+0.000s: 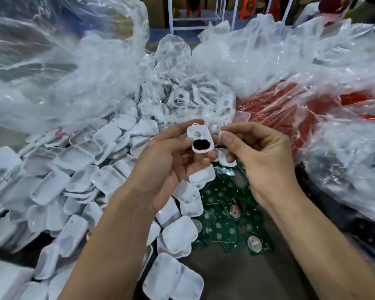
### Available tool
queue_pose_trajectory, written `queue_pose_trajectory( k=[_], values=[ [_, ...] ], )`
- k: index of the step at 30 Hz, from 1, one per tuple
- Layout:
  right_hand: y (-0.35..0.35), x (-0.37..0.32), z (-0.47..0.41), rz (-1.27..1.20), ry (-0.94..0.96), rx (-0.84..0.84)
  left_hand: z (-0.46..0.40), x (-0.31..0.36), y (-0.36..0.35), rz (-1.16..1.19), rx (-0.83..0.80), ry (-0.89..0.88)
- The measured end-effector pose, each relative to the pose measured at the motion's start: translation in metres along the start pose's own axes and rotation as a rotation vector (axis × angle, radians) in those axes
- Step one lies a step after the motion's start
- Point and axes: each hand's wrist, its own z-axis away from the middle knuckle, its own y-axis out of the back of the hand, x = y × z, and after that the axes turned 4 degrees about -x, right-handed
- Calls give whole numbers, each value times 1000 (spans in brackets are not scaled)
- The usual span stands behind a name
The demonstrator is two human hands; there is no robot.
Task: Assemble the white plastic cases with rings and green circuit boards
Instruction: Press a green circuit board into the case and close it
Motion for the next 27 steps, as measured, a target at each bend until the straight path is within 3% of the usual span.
queue_pose_trajectory(
  k=[4, 9, 15, 23, 27],
  values=[
    [0, 0, -1, -79, -2, -86, -2, -4, -3, -89, 52, -28],
    [0, 1, 1, 15, 54, -167, -1, -7, -7, -158, 160, -105],
    [-1, -1, 3, 10, 56, -156, 3, -5, -8, -220, 158, -117],
    [-4, -7, 6, -244, -110, -136, 3, -8, -9, -287, 147, -128],
    [-2, -10, 5, -239, -109, -95, 3, -9, -10, -320, 145, -124]
  ],
)
